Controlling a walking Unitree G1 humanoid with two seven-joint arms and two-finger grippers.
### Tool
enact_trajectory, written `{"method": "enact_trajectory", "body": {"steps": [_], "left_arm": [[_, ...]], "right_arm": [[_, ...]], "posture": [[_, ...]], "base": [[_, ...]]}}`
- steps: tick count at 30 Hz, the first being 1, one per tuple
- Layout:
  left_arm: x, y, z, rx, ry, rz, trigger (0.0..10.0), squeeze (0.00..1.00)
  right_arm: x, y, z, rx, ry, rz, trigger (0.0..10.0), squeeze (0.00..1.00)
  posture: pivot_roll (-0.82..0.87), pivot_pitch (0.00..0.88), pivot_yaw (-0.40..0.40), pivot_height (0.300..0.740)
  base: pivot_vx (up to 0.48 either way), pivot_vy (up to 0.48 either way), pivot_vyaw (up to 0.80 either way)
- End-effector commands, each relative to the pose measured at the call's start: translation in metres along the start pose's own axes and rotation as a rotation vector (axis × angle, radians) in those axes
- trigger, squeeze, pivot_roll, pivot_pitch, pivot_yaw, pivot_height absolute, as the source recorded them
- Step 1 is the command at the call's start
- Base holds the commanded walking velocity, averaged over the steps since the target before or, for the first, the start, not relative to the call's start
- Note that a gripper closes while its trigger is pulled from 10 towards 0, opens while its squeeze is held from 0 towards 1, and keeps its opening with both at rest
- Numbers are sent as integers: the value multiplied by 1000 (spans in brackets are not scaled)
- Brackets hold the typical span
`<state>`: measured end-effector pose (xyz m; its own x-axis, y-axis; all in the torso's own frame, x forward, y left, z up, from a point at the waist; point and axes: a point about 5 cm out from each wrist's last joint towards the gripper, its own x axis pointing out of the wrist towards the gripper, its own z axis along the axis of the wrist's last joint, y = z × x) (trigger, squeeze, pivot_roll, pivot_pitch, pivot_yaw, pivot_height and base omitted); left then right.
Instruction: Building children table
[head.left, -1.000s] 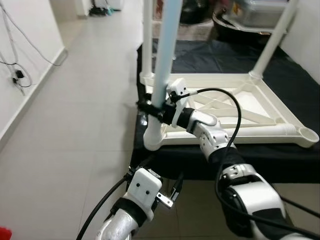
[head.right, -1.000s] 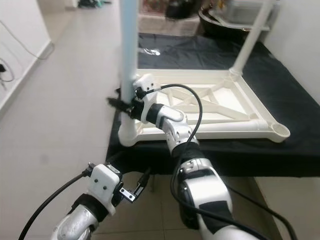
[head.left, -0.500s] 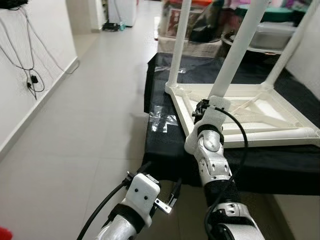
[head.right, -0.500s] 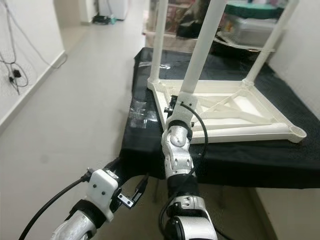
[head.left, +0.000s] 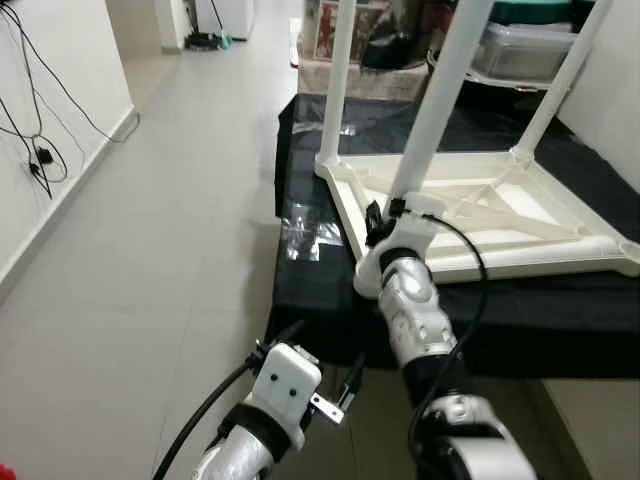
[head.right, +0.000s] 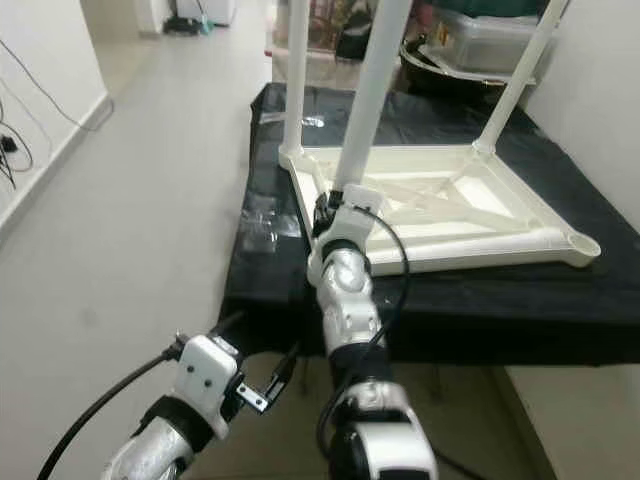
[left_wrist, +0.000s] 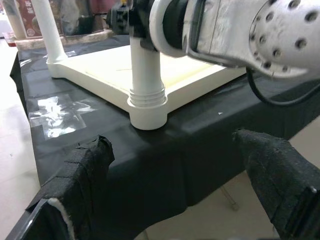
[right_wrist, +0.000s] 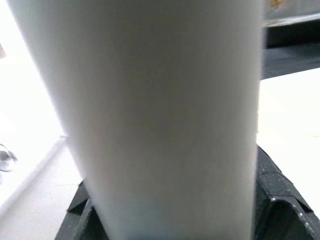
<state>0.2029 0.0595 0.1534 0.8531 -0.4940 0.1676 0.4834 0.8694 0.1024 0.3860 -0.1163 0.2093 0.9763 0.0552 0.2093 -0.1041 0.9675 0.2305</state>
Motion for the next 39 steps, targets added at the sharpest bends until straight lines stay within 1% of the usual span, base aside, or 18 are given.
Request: {"method": "enact_trajectory", "body": {"steps": [1, 2, 5, 6, 9, 15, 17, 18, 19, 20, 25, 30, 33, 34, 35, 36, 38, 39], "left_arm": [[1, -3, -3, -14, 9, -9, 10000, 0], [1, -3, -3, -14, 9, -9, 10000, 0], [1, -3, -3, -14, 7, -12, 10000, 0], [1, -3, -3, -14, 7, -12, 10000, 0], [1, -2, -2, -16, 5, -12, 10000, 0], [1, -4, -2, -18, 5, -15, 10000, 0], [2, -6, -1, -21, 4, -15, 10000, 0], [2, -6, -1, -22, 4, -14, 10000, 0], [2, -6, -1, -22, 4, -14, 10000, 0], [2, -6, -1, -22, 4, -12, 10000, 0], [3, -6, -1, -21, 2, -8, 10000, 0], [4, -5, -1, -20, 0, -8, 10000, 0], [5, -6, -1, -21, -2, -11, 10000, 0], [5, -6, -1, -21, -2, -11, 10000, 0], [5, -6, -1, -21, -3, -13, 10000, 0], [5, -6, -1, -21, -3, -13, 10000, 0], [5, -6, -2, -20, -4, -16, 10000, 0], [6, -6, -2, -20, -4, -17, 10000, 0]], "right_arm": [[5, -2, 13, 69, -1, 235, 10000, 0], [5, -2, 13, 69, -1, 235, 10000, 0], [-5, 6, 11, 94, 119, 669, 10000, 0], [-5, 6, 11, 94, 119, 669, 10000, 0], [-17, 19, 0, 78, 225, 980, 10000, 0], [-22, 28, -4, 71, 260, 1121, 10000, 0], [-18, 49, -8, 58, 286, 1226, 10000, 0], [-17, 56, -8, 57, 293, 1265, 6275, 0], [-17, 56, -8, 57, 293, 1265, 6275, 0], [-15, 62, -9, 53, 294, 1267, 0, 0], [-16, 68, -10, 62, 287, 1262, 0, 0], [-9, 63, -16, -2, 254, 1048, 0, 0], [13, 30, -20, -82, 223, 414, 0, 0], [13, 30, -20, -82, 223, 414, 0, 0], [15, 19, -20, -76, 213, 262, 0, 0], [15, 19, -20, -76, 213, 262, 0, 0], [9, -11, -19, -98, 171, -110, 0, 0], [5, -19, -19, -102, 156, -213, 0, 0]], "posture": [[100, 131, -77, 740], [100, 131, -77, 740], [104, 131, -76, 740], [104, 131, -76, 740], [96, 135, -67, 740], [107, 136, -75, 740], [116, 140, -86, 740], [117, 139, -86, 740], [117, 139, -86, 740], [117, 141, -87, 740], [116, 138, -91, 740], [105, 136, -90, 740], [98, 136, -86, 740], [98, 136, -86, 740], [95, 134, -83, 740], [95, 134, -83, 740], [93, 131, -79, 740], [94, 131, -80, 740]], "base": [[0, 0, 0], [0, 0, 0], [0, 0, 0], [0, 0, 0], [0, 0, 0], [0, 0, 0], [0, 0, 0], [0, 0, 0], [0, 0, 0], [0, 0, 0], [0, 0, 0], [0, 0, 0], [0, 0, 0], [0, 0, 0], [0, 0, 0], [0, 0, 0], [0, 0, 0], [0, 0, 0]]}}
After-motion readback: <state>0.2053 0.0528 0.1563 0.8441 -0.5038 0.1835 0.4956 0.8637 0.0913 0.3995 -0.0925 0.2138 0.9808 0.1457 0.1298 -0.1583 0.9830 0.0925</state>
